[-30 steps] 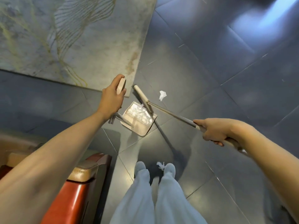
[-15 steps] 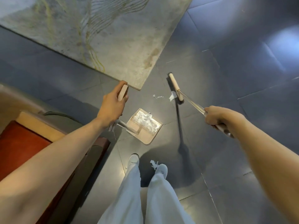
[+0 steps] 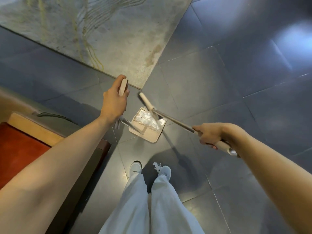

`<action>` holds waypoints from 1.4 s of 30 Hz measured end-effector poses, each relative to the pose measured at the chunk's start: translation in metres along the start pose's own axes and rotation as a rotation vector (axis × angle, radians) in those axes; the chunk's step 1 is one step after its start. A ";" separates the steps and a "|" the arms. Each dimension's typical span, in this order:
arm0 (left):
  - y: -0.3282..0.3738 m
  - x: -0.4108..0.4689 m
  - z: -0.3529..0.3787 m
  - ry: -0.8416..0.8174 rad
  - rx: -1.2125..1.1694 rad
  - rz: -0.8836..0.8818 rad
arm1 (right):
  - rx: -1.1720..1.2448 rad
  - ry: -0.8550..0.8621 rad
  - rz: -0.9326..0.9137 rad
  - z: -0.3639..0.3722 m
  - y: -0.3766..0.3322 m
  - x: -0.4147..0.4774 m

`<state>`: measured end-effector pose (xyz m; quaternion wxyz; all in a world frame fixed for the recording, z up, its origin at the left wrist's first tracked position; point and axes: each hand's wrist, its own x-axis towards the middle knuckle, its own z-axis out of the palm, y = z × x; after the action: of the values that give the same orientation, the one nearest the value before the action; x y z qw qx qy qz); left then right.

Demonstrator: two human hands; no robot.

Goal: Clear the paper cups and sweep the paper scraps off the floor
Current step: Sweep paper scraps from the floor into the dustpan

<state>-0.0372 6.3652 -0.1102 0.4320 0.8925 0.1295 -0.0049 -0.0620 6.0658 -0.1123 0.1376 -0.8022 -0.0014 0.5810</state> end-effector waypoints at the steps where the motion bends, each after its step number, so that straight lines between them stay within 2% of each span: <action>1: 0.000 0.000 0.001 0.002 0.006 0.000 | 0.004 -0.030 -0.001 0.005 0.003 -0.010; 7: -0.008 -0.010 -0.004 -0.020 -0.021 0.024 | -0.113 -0.027 0.049 0.051 -0.010 -0.054; 20: -0.055 -0.102 -0.079 -0.265 -0.083 0.135 | 0.331 0.191 0.160 0.171 -0.062 -0.117; 27: -0.075 -0.143 -0.108 -0.367 -0.037 0.197 | 0.414 0.263 0.186 0.223 -0.065 -0.150; 34: -0.103 -0.201 -0.129 -0.330 0.004 0.302 | 0.459 0.293 0.211 0.270 -0.053 -0.160; 38: -0.118 -0.242 -0.145 -0.241 0.002 0.298 | 0.506 0.316 0.199 0.301 -0.044 -0.166; 42: -0.132 -0.290 -0.158 -0.215 -0.005 0.284 | 0.442 0.296 0.212 0.345 -0.035 -0.170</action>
<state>-0.3649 6.4995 -0.0774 0.4419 0.8951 -0.0448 -0.0387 -0.4335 6.1476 -0.0453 0.2464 -0.8244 0.2292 0.4551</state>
